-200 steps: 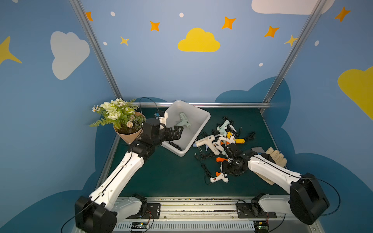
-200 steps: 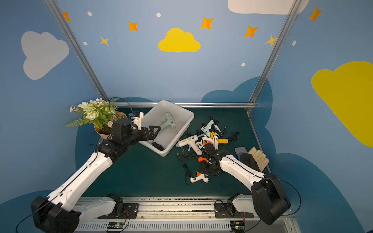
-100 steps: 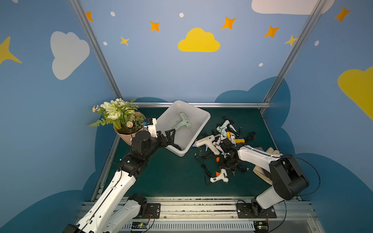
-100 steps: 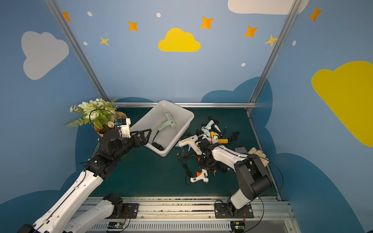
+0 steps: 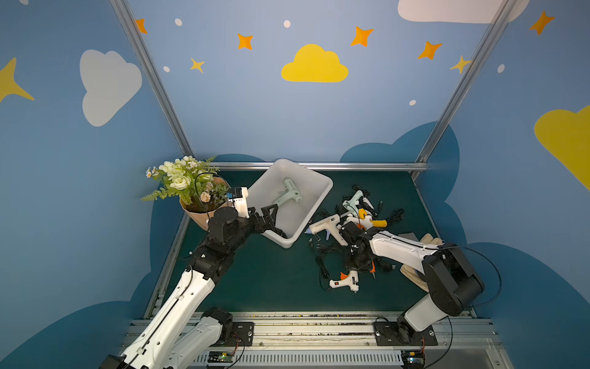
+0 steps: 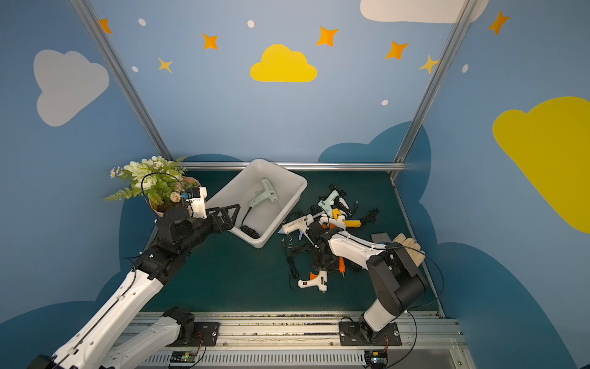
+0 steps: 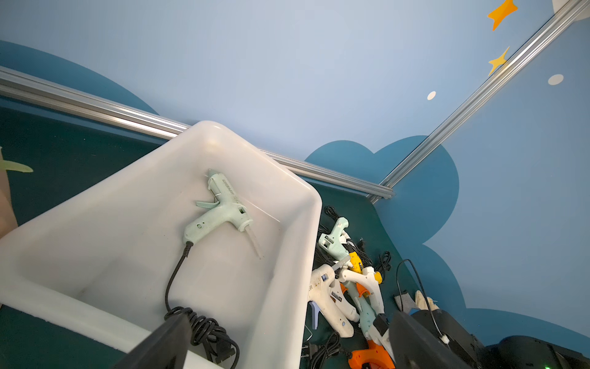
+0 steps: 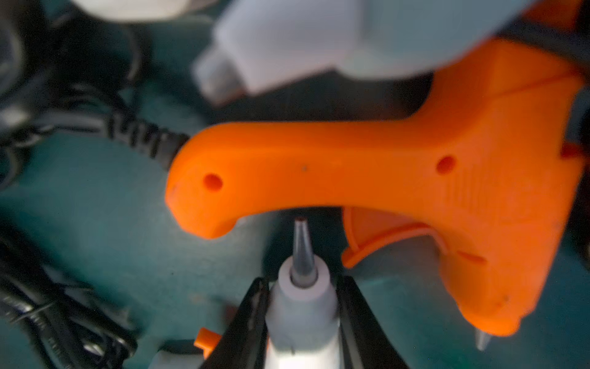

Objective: Put the hot melt glue gun into the storage box
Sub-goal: Pick up the hot melt adhesive gun from the center of the board.

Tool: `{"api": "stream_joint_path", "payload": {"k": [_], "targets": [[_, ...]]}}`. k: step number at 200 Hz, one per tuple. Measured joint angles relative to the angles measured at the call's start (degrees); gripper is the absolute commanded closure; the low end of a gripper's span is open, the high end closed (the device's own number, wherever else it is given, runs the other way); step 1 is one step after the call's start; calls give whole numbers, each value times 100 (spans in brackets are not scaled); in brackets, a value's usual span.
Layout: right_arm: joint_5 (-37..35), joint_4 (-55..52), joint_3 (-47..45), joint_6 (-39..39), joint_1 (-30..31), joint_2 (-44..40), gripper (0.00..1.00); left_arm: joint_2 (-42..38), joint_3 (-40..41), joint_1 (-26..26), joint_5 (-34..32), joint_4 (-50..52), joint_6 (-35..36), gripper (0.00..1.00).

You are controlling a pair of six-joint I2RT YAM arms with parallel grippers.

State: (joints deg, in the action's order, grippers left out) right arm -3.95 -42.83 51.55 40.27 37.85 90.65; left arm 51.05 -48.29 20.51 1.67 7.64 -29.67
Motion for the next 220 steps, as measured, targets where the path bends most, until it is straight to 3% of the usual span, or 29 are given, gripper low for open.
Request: {"api": "stream_joint_path", "payload": {"k": [13, 93, 112, 125, 137, 177, 220], "targets": [[-177, -179, 15, -4, 144, -278, 100, 2, 0, -2, 72, -2, 61, 0], [-1169, -1152, 955, -136, 476, -2232, 100, 776, -457, 133, 1821, -4, 546, 0], [-1333, -1189, 1069, -186, 476, -2621, 100, 1088, -645, 398, 2184, 83, 619, 1], [-1445, -1163, 1093, -234, 474, -2876, 100, 1325, -839, 669, 2424, 260, 765, 14], [-1541, -1108, 1093, -323, 474, -3126, 100, 1556, -1040, 925, 2671, 435, 894, 18], [-1797, -822, 1110, -575, 474, -3694, 100, 2133, -1467, 1582, 3545, 831, 1408, 17], [-1952, -702, 1338, -647, 474, -3727, 100, 2465, -1637, 2181, 4109, 977, 1797, 16]]}}
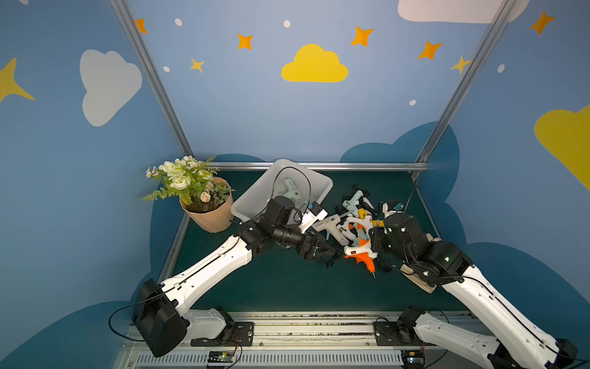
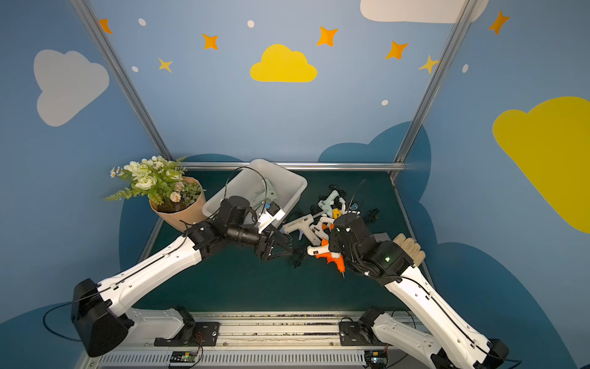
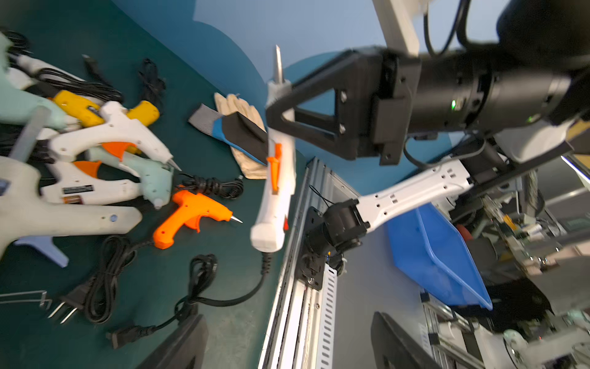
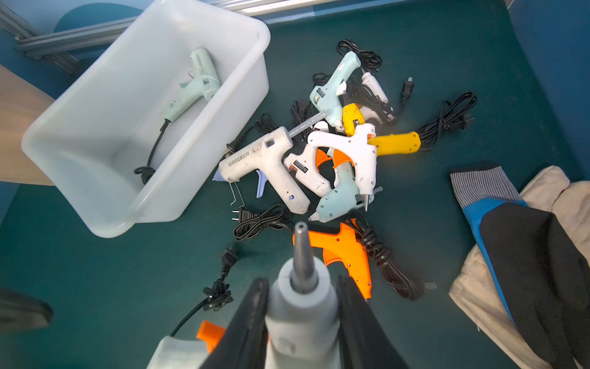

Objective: Put the hot melt glue gun into the storage box
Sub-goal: Pick up the hot melt adhesive gun from the center of the board.

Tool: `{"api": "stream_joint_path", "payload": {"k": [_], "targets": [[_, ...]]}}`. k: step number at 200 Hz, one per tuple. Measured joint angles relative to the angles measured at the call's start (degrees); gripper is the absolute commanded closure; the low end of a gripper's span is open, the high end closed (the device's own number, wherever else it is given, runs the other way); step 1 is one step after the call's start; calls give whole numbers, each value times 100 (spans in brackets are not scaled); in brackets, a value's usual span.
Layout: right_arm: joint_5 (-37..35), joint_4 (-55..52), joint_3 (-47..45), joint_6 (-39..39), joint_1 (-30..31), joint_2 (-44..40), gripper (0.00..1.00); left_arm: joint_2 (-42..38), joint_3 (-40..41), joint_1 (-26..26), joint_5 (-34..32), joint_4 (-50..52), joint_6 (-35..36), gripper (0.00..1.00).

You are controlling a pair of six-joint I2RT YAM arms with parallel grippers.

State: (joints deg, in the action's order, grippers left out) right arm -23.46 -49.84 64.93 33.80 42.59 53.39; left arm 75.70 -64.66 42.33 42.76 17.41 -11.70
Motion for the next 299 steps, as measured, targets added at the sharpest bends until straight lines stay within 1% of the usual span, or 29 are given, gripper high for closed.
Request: {"api": "stream_joint_path", "payload": {"k": [23, 48, 62, 84, 111, 139, 157, 178, 202, 224, 242, 257, 284, 299], "targets": [[-46, 96, 68, 24, 0, 26, 100, 188, -87, 295, 74, -31, 70, 23], [-68, 205, 68, 79, 0, 55, 100, 496, -168, 446, -4, -107, 68, 26], [-68, 269, 68, 114, 0, 63, 100, 702, -262, 485, -160, -127, 13, 26], [-92, 289, 68, 133, -7, 63, 100, 909, -387, 535, -439, -173, -74, 23], [-131, 306, 68, 173, -20, 63, 100, 997, -457, 605, -688, -260, -186, 22], [-157, 310, 68, 181, -50, 68, 100, 1069, -470, 662, -874, -387, -273, 24], [-149, 339, 68, 197, -52, 92, 100, 1069, -470, 669, -1126, -404, -306, 24], [-114, 391, 68, 223, -50, 107, 100, 1021, -448, 678, -1521, -452, -330, 22], [9, 479, 68, 271, -48, 107, 100, 772, -282, 671, -1950, -597, -391, 16], [118, 518, 68, 326, -31, 107, 100, 455, -105, 605, -2208, -739, -457, 11], [173, 527, 68, 348, -26, 107, 100, 289, -50, 514, -2275, -820, -514, 9], [199, 544, 68, 350, -26, 107, 100, 227, -26, 448, -2249, -894, -549, 11], [249, 555, 68, 352, -26, 111, 100, 236, -24, 417, -1956, -992, -592, 12], [299, 564, 68, 352, -26, 127, 100, 286, -26, 424, -1790, -1058, -608, 15]]}}
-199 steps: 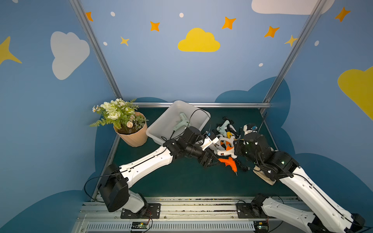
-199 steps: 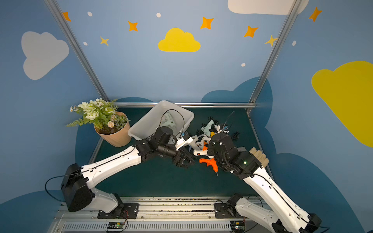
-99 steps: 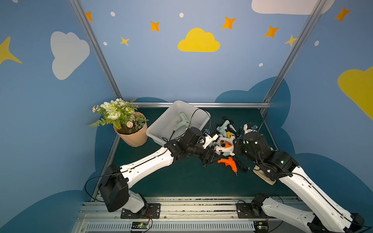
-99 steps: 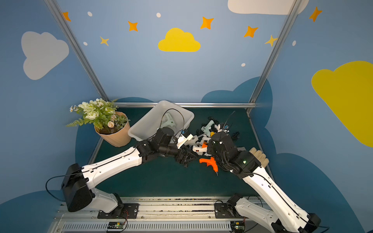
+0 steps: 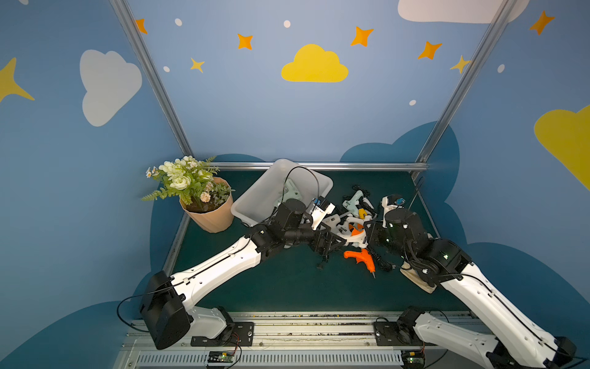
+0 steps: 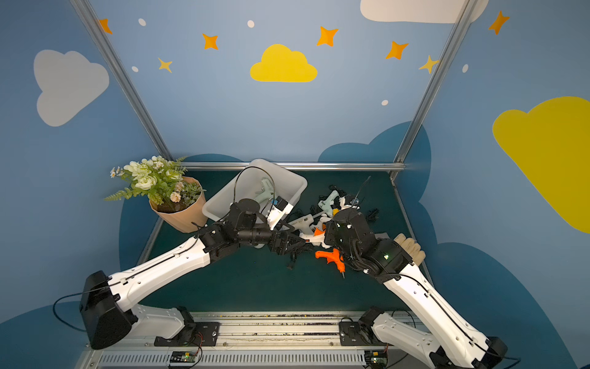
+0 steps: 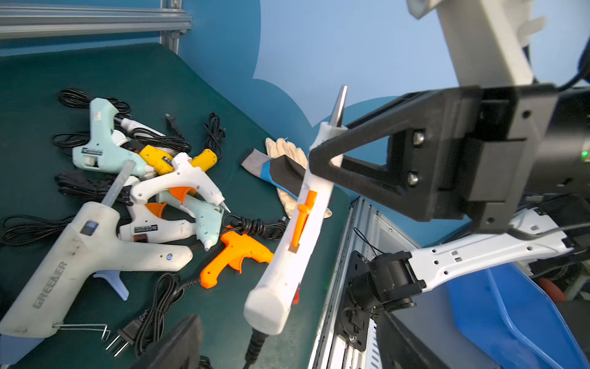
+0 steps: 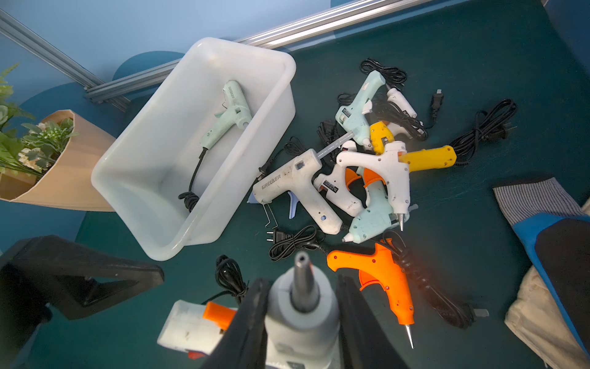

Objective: Put the hot melt glue gun into the storage box
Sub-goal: Pick up the hot melt adhesive gun from the center of the board.

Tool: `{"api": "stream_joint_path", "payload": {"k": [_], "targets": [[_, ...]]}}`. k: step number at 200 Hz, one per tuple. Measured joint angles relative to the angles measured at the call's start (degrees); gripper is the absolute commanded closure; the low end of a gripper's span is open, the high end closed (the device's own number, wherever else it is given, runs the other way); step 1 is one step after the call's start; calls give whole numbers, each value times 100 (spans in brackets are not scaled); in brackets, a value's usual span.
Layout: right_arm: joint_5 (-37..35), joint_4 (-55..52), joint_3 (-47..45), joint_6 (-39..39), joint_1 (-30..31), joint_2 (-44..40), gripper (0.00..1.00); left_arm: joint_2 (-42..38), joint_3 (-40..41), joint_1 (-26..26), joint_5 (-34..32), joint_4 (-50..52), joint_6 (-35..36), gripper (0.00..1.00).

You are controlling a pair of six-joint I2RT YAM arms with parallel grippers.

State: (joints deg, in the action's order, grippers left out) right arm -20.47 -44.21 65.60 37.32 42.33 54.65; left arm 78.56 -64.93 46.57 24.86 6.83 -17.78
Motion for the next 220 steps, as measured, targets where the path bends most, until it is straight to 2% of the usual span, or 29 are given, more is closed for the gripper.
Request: {"api": "stream_joint_path", "payload": {"k": [18, 74, 174, 220], "targets": [[52, 35, 0, 0, 0, 44, 100, 157, -7, 7, 144, -28, -7, 19], [238, 146, 0, 15, 0, 164, 100, 702, -184, 37, 345, -61, -59, 22], [328, 262, 0, 22, 0, 232, 100, 807, -205, 42, 511, -173, -192, 56], [337, 297, 0, 22, -2, 223, 100, 800, -205, 37, 564, -166, -225, 80]]}}
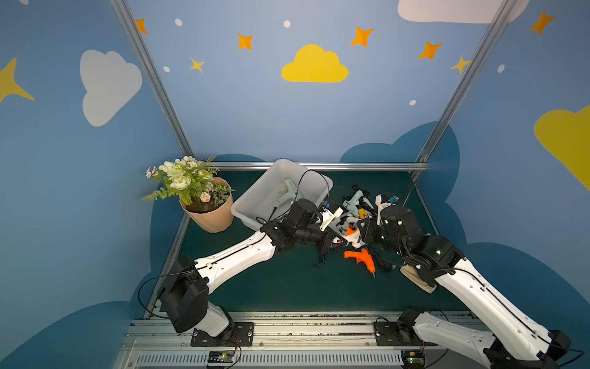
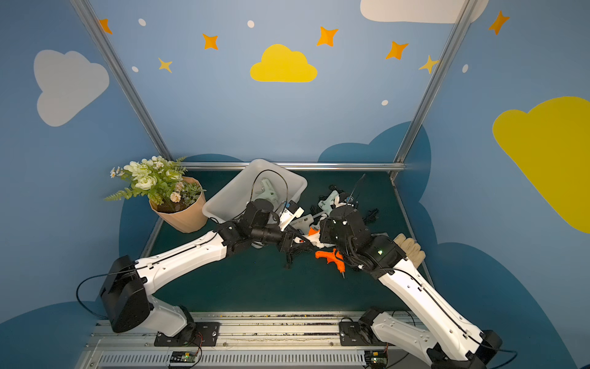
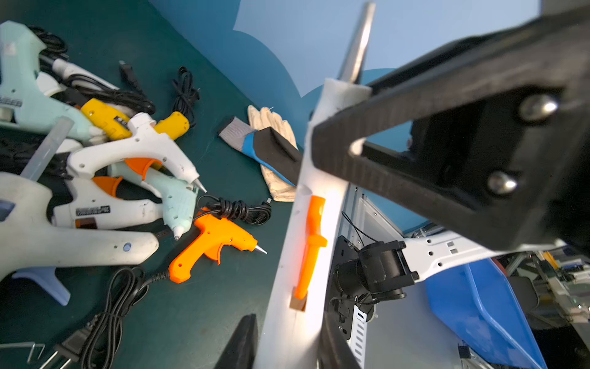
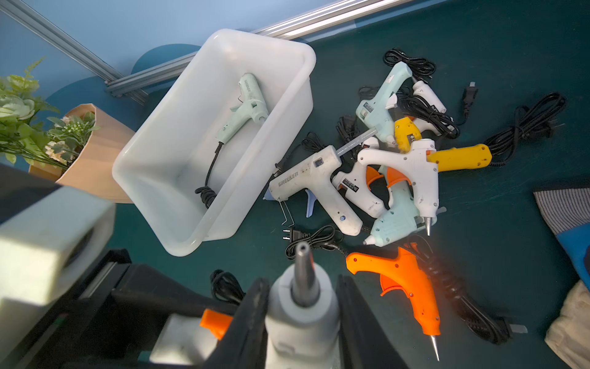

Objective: Put the hot melt glue gun into the storage box
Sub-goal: Pick up the hot melt adhesive gun from the center of the board, then place the hot melt adhesive gun in the storage box.

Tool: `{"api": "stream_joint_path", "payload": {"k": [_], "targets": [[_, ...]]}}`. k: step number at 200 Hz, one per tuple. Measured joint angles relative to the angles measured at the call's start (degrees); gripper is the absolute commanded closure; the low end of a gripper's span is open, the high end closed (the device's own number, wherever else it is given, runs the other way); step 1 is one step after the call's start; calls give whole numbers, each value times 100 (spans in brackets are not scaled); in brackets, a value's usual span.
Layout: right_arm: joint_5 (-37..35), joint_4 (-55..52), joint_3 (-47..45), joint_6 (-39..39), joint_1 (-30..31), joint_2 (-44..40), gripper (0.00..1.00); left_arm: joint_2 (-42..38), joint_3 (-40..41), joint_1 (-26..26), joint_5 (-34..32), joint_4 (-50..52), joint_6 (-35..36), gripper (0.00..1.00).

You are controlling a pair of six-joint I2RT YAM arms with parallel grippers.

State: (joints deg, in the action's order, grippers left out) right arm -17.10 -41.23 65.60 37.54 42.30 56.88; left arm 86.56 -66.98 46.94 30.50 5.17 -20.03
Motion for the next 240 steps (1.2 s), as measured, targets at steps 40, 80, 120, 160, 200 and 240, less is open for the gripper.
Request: {"api": "stream_joint_path", "payload": {"k": [40, 80, 120, 160, 200, 240], "targets": [[-17, 11, 0, -2, -4, -37, 100, -57, -4, 11, 81, -24, -66, 97], [-17, 31, 0, -4, -4, -48, 89, -81, -4, 11, 85, -37, -136, 97], [-48, 72, 0, -61, -4, -101, 29, -190, 15, -76, 55, -61, -391, 97], [-190, -17, 111, -181, -50, -208, 7, -378, 111, -629, -11, -219, -828, 97], [-350, -70, 164, -205, -131, -422, 2, -409, 42, -1257, 85, -260, -1176, 97], [-448, -103, 70, -166, -232, -595, 2, -407, -745, -2076, 313, -269, -1545, 97]]}}
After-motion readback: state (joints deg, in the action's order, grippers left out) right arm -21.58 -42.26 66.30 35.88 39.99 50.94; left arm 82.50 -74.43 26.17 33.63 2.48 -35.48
